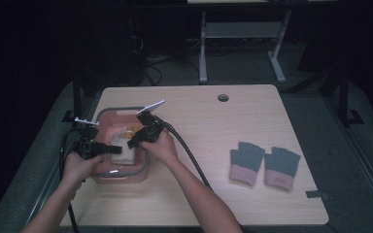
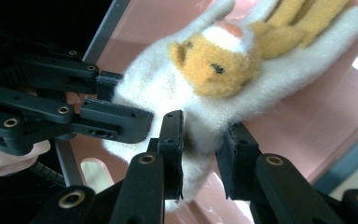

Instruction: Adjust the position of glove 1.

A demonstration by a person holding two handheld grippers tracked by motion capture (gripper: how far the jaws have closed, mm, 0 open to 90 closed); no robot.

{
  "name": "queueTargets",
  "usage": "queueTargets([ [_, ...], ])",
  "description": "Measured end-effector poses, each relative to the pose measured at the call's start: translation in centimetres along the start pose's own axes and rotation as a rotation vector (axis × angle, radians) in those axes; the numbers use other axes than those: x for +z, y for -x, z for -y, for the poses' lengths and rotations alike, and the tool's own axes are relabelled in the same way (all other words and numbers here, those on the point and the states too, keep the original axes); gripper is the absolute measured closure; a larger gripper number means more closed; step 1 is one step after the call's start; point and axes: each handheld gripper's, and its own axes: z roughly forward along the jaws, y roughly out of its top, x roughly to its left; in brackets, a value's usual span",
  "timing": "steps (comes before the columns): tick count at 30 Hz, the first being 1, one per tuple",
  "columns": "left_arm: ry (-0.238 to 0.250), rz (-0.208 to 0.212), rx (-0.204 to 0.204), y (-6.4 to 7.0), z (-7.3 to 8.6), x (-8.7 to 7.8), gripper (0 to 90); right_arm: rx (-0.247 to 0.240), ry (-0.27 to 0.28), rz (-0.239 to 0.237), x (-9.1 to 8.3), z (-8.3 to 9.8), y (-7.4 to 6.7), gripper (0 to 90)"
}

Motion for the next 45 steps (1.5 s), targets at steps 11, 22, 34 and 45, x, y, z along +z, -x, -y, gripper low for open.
queueTargets([
  [11,-0.054,-0.051,0.013,-0.1,0.4,1.0,66.8,-0.027,0.028,0.04,-2.1,-0.1,-0.6,69.2],
  [22,0.004,-0.096,0.013,0.1,-0.6,-0.9,59.5,-0.046,0.043,0.009,-3.3,0.3,-1.0,66.8],
  [34,-0.077,-0.171,0.089,1.1,-0.8,0.9,70.2,-0.055,0.067,-0.009,-4.3,0.6,-1.1,65.4],
  [45,-0.133,-0.212,0.093,0.7,-0.8,1.9,69.1,-0.063,0.075,-0.02,-4.7,0.7,-1.2,65.2],
])
